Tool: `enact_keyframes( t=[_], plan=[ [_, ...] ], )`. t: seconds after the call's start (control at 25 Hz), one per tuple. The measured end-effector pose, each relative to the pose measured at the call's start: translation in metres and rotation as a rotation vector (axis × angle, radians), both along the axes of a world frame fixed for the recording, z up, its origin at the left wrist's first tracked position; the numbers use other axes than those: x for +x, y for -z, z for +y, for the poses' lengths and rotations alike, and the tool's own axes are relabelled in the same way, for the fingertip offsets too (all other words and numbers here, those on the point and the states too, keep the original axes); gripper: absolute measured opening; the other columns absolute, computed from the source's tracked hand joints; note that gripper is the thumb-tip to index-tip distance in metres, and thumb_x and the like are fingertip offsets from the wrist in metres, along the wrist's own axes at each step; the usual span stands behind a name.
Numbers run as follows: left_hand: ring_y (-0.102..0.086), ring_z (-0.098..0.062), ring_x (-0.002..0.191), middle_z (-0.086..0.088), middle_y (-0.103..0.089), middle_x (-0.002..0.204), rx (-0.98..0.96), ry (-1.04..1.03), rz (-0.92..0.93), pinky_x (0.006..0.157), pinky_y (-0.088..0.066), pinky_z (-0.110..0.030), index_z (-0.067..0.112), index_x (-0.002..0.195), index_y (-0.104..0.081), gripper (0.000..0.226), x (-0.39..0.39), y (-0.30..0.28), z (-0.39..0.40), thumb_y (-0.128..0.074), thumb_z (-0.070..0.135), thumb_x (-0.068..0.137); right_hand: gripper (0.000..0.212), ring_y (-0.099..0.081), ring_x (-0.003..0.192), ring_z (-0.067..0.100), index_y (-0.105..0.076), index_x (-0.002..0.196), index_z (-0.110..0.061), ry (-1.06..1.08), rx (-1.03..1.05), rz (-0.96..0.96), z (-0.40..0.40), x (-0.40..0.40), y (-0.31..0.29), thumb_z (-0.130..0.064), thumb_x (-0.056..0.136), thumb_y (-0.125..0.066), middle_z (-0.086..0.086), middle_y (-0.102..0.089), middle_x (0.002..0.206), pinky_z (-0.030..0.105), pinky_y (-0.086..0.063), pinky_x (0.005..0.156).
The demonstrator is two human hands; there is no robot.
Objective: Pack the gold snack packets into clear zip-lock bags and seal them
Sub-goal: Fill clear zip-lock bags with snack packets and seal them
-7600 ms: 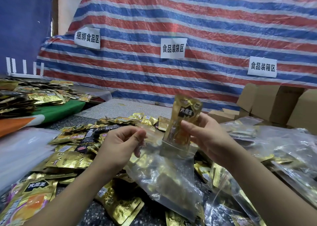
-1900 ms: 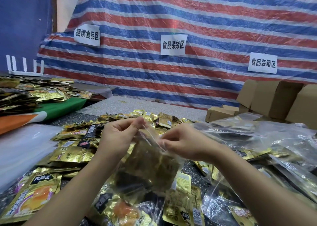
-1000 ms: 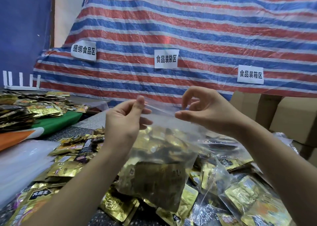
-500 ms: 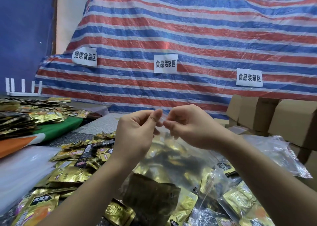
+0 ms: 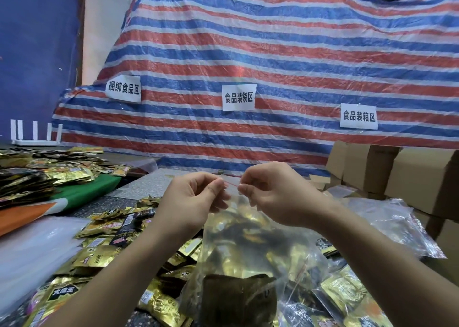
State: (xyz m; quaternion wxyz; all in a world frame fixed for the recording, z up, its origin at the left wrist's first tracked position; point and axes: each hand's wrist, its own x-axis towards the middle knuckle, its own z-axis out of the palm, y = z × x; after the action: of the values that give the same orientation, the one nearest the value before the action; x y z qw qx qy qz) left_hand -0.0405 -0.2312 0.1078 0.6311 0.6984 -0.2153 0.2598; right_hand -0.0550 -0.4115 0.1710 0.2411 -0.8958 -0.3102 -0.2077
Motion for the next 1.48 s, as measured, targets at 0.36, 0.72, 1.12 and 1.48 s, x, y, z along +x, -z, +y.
enact_keyframes(
  t=[0.36, 0.72, 1.12, 1.48],
  plan=[
    [-0.071, -0.015, 0.070, -0.002, -0.075, 0.078, 0.045, -0.040, 0.024, 0.062, -0.053, -0.021, 0.016, 0.084, -0.072, 0.015, 0.001, 0.008, 0.006, -0.061, 0.017, 0.095, 0.020, -0.065, 0.072, 0.021, -0.071, 0.080, -0.016, 0.021, -0.002, 0.030, 0.005, 0.002, 0.005, -0.027, 0.096, -0.064, -0.001, -0.068, 0.072, 0.044, -0.055, 0.072],
    [-0.068, -0.007, 0.063, 0.001, -0.073, 0.070, 0.030, -0.085, -0.012, 0.059, -0.049, -0.013, 0.019, 0.079, -0.071, 0.021, 0.002, 0.015, 0.002, -0.061, 0.010, 0.095, 0.024, -0.057, 0.067, 0.002, -0.071, 0.085, -0.019, 0.051, -0.037, 0.068, 0.018, 0.002, 0.010, -0.040, 0.094, -0.063, -0.009, -0.066, 0.074, 0.019, -0.044, 0.059],
    [-0.067, -0.012, 0.065, 0.007, -0.071, 0.070, 0.118, -0.241, -0.155, 0.061, -0.055, -0.035, 0.029, 0.079, -0.071, 0.023, -0.010, 0.014, 0.000, -0.064, 0.013, 0.094, 0.016, -0.056, 0.063, 0.004, -0.070, 0.076, -0.022, 0.093, 0.019, 0.089, 0.034, 0.005, 0.011, -0.027, 0.090, -0.063, -0.009, -0.064, 0.069, 0.021, -0.041, 0.056],
    [-0.064, -0.010, 0.064, 0.005, -0.069, 0.075, 0.039, -0.257, -0.118, 0.058, -0.054, -0.029, 0.026, 0.083, -0.067, 0.019, -0.007, 0.018, -0.008, -0.057, 0.022, 0.097, 0.016, -0.061, 0.065, 0.006, -0.075, 0.081, -0.019, 0.082, 0.064, 0.074, 0.035, 0.006, 0.005, -0.028, 0.092, -0.067, -0.006, -0.070, 0.072, 0.021, -0.048, 0.059]
  ],
)
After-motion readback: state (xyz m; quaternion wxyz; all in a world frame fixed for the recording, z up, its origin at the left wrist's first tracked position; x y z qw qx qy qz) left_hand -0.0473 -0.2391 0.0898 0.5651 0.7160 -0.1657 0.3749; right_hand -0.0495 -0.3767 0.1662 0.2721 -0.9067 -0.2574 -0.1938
